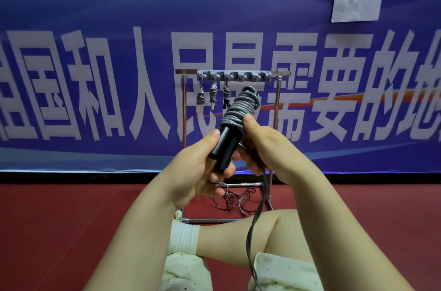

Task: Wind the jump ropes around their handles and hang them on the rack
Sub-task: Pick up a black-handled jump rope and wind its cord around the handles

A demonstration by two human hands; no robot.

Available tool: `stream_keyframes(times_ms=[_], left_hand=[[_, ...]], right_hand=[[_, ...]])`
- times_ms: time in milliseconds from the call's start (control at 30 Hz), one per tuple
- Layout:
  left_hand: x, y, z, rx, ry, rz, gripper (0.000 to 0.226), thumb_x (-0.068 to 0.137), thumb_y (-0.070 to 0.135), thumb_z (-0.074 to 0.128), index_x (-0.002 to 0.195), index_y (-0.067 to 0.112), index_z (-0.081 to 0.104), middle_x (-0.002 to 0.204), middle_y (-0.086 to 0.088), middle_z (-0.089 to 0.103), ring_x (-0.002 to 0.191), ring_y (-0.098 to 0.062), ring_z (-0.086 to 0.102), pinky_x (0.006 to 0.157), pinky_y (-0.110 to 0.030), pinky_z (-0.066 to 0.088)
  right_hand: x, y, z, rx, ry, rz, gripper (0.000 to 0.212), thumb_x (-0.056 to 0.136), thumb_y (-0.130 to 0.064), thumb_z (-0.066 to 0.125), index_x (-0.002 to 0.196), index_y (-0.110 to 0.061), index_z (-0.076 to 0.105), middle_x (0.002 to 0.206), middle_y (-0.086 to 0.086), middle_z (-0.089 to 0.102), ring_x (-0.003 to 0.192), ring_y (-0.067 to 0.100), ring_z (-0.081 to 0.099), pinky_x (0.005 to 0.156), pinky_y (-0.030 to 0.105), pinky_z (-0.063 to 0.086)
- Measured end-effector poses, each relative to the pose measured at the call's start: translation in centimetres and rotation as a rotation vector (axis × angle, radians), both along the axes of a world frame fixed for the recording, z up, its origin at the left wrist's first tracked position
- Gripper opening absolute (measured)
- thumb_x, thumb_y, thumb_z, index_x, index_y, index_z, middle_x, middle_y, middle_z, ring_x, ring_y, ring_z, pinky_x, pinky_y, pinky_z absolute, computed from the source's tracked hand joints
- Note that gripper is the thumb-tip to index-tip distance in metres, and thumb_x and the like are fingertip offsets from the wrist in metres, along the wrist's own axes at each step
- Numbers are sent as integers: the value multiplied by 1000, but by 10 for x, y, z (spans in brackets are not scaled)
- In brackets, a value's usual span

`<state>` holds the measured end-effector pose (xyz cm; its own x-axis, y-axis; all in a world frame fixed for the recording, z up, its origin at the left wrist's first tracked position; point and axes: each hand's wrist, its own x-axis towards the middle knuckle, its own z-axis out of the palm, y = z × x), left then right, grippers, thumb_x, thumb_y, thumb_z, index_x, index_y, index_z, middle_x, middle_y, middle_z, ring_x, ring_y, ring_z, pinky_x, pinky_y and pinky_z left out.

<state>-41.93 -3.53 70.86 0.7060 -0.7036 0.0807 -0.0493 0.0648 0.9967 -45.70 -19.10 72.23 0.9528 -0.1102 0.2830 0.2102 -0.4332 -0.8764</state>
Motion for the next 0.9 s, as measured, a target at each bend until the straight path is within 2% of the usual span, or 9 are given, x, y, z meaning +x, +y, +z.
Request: stream_keyframes(times_ms=[133,333,400,500,567,667,733,800,900], left_hand=[[-1,-4,-4,86,-89,101,52,97,52,27,93,16,64,62,2,53,51,-8,38,56,-28,45],[-1,-7,-4,168,-199,183,50,97,51,27,99,22,67,61,8,52,55,-8,39,63,-29,44],[-1,-7,-3,203,-251,227,45,98,49,28,96,25,66,64,6,52,61,-10,41,69,-32,45],[0,-5,-4,247,-321,280,44,97,50,31,97,18,61,74,3,55,72,-15,47,81,-40,47],[1,-2,-3,289,-387,320,44,96,50,32,98,15,60,83,0,57,77,-18,50,85,-40,46],[-4,2,2,315,-448,360,30,94,48,38,94,24,56,89,-2,58,91,-23,57,92,-44,47],[-9,4,6,320,-502,380,21,93,47,42,98,30,54,89,-2,58,86,-18,57,84,-40,49],[-14,7,11,298,-554,404,21,91,46,46,103,31,54,86,4,57,79,-12,56,71,-31,46],[-21,10,17,234,-572,438,21,85,48,52,101,34,54,95,7,62,87,-7,58,69,-25,44]], right_hand=[[2,-3,-4,-20,59,4,65,97,-57,23,73,-9,59,56,4,52,45,16,45,44,24,37],[4,-1,-6,-55,93,-51,66,96,-61,21,78,-12,61,54,-2,51,45,14,46,48,26,38],[6,1,-5,-52,107,-71,69,95,-64,20,81,-10,61,57,-1,49,47,14,46,51,28,39],[9,2,-6,-58,119,-107,72,91,-70,22,80,-10,61,59,0,47,48,16,47,55,30,43],[10,3,-8,-50,119,-104,73,89,-73,23,80,-12,62,62,0,47,50,16,48,57,31,44],[6,6,-8,-14,80,-73,69,89,-73,22,76,-17,62,63,-1,45,48,11,39,52,29,36],[2,9,-5,-3,8,-90,62,93,-66,23,66,-24,59,59,-5,44,46,7,34,54,28,28],[-2,12,-3,14,-92,-112,60,96,-61,22,60,-26,55,57,-7,44,46,5,33,55,28,26],[-5,19,0,57,-176,-110,59,89,-65,22,65,-17,46,57,-6,38,50,8,29,56,31,24]])
